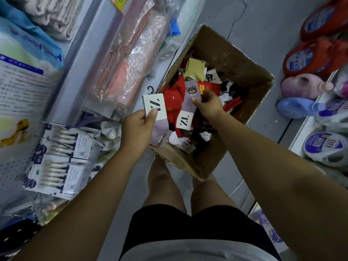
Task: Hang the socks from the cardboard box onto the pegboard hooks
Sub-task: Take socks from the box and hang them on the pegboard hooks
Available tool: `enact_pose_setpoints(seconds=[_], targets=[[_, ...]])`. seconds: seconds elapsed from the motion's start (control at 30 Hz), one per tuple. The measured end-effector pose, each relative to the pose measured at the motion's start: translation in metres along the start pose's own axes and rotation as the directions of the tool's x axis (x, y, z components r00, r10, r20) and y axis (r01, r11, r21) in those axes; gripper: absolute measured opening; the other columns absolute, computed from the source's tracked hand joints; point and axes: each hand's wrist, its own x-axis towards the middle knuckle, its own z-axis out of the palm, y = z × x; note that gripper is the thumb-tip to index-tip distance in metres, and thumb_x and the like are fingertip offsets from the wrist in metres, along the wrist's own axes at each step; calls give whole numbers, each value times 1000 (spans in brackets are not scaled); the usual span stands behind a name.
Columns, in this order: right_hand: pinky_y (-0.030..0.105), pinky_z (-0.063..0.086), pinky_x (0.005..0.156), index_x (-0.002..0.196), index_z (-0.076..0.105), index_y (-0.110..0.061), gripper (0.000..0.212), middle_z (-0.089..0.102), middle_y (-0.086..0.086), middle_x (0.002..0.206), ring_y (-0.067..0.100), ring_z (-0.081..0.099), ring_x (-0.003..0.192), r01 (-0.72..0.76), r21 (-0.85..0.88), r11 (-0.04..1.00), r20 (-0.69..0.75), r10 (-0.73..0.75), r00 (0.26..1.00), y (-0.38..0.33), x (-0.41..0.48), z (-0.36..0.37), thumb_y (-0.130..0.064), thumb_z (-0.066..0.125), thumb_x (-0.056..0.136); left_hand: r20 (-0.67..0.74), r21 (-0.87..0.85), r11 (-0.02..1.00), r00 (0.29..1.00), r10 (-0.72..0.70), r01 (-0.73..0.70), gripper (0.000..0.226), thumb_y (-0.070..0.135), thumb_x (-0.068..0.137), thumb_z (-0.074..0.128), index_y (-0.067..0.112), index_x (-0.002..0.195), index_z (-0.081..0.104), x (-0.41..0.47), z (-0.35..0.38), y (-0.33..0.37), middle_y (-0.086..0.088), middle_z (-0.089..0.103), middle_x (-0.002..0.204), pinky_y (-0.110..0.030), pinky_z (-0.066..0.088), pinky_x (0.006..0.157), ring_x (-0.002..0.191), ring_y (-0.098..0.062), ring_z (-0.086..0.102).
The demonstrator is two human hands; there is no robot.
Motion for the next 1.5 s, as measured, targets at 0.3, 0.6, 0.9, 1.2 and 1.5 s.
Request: enact_pose_setpoints(seconds=[0.3,0.6,0.9,1.2,1.5], targets=[[39,56,92,120,66,2,47,71,8,114,25,67,105,-41,34,999,-12,41,999,4,-7,9,-32,74,89,34,-49,998,999,-36,37,47,37,101,60,-9,92,66,-4,-9,2,-28,70,91,-29,42,65,74,-16,56],[38,62,80,123,57,-8,25,70,12,117,28,71,106,-34,419,907,-36,54,998,-35,-134,-32,-24,51,104,58,-99,994,998,-36,42,33,31,106,49,10,126,65,-19,-27,34,-4,71,118,-29,49,91,109,-17,65],[34,63,72,116,60,-9,20,71,19,121,26,74,101,-182,889,420,136,138,981,-68,-226,-38,-20,47,105,321,-473,786,909,-266,397,45,61,97,47,24,107,69,-61,-42,75,-7,79,106,-45,59,89,101,-24,75],[25,61,79,131,49,-4,43,67,13,125,21,70,106,-132,618,775,47,131,990,-47,-261,-53,-22,66,96,133,-522,839,986,-97,153,16,9,90,74,14,105,70,-125,-40,83,-6,79,103,-34,60,70,93,-23,77],[11,48,91,137,53,-24,50,55,-10,130,-1,54,116,636,-73,768,307,-590,747,-55,-309,-53,-38,69,92,-96,-463,884,995,26,-68,25,4,88,76,6,112,70,-217,-73,91,-3,78,97,-18,56,58,77,-9,76]])
